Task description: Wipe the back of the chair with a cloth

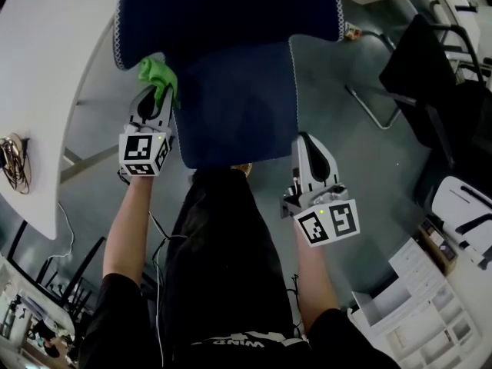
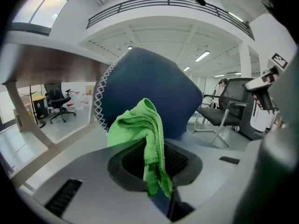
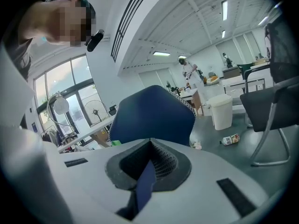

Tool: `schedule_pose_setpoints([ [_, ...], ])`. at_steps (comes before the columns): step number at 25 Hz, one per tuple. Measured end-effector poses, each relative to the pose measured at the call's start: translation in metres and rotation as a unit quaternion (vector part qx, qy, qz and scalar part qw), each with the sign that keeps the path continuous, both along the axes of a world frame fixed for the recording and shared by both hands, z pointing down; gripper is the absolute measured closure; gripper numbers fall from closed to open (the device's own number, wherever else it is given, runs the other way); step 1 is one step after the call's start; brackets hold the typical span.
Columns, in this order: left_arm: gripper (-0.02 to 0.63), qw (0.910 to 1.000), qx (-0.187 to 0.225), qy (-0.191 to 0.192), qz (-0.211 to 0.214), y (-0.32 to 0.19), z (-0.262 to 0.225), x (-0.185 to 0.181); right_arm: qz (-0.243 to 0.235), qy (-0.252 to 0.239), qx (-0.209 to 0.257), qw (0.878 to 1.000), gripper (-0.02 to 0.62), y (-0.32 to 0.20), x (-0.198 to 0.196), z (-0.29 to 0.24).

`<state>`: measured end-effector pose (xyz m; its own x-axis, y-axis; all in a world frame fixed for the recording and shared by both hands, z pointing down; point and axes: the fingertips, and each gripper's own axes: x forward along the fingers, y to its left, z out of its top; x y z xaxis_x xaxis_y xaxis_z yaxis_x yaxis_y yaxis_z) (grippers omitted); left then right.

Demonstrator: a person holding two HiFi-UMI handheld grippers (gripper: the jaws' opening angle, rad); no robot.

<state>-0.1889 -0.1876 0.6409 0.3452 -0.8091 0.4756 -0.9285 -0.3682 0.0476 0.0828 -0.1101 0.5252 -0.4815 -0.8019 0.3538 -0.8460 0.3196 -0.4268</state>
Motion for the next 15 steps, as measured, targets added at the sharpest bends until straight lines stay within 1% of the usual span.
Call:
schedule_pose_setpoints([
  [4,0.541,0.9997,-0.014,-0.012,-0.019,0.009,0.017,-0.02,-0.005,0.004,-0.002,1.0,0.598,-0.001,-0.002,0.003],
  [8,0.541,0.999,-0.022,-0.023,-0.03,0.001,0.034,-0.031,-0.009,0.008,-0.005,1.0,0.598,-0.001,-0.004,0.005],
  [12,0.541,0.9985,-0.037,-0.028,-0.029,-0.019,0.058,-0.028,-0.002,0.012,-0.012,1.0,0.598,0.0,0.0,0.01],
  [15,0.541,0.9985,-0.045,-0.021,-0.022,-0.037,0.07,-0.017,0.005,0.014,-0.016,1.0,0.598,0.001,0.006,0.014],
])
